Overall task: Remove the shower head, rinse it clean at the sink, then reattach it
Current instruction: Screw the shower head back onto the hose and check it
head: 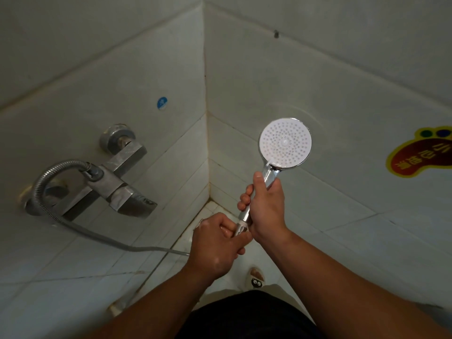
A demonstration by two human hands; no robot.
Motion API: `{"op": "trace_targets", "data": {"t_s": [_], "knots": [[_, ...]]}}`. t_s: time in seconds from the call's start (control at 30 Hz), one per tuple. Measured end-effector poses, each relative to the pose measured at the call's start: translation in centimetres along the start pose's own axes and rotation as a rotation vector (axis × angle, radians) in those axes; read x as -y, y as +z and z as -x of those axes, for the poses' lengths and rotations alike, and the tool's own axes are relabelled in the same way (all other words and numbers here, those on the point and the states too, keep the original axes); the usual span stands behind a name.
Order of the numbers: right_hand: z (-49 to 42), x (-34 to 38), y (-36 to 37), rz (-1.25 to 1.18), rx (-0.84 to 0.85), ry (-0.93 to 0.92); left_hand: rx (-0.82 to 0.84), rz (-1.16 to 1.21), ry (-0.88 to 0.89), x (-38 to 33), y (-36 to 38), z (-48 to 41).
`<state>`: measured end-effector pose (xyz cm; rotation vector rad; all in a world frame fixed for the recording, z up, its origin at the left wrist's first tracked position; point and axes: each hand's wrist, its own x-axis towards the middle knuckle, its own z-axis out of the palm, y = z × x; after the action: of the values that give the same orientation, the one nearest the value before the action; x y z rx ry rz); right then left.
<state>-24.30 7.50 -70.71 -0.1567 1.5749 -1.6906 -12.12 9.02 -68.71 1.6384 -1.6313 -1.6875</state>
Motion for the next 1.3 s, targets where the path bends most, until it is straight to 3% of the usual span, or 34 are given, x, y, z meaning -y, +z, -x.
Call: {"op": "trace_targets", "data": {"t_s": [0.2,0.33,0.43,0.77,0.97,1.07,1.17,1.3], "knots": [[-0.2,0.8,0.0,-0.054,0.011,0.017,0.285,0.074,-0.034,0.0,-0.9,-0.4],[-0.3,1.1,0.1,-0.071,0.010,0.020,0.328,0.298,-0.148,-0.4,-1.3,-0.7],[-0.1,1.2,0.0,-0.065,0.022,0.007,0.400,0.259,-0.127,-0.5,-1.9,-0.8],[0.1,1.2,0.2,-0.025,0.036,-0.035,0.116,0.241,-0.060,0.2,-0.6,-0.6],[-0.4,1.6,0.0,-0.063,0.020,-0.010,0.280,0.230,-0.057,0.2,-0.8,-0.4],[-0.3,1.4,-0.2,-0.064,0.026,-0.004,0.345,0.380,-0.164,-0.2,-1.0,-0.5],[-0.1,1.4,-0.2,-0.064,0.033,-0.009,0.412,0.378,-0.171,-0.4,-1.6,-0.6],[0.4,1.5,-0.1,-0.059,0.039,-0.033,0.317,0.390,-0.125,0.1,-1.6,-0.8]]}}
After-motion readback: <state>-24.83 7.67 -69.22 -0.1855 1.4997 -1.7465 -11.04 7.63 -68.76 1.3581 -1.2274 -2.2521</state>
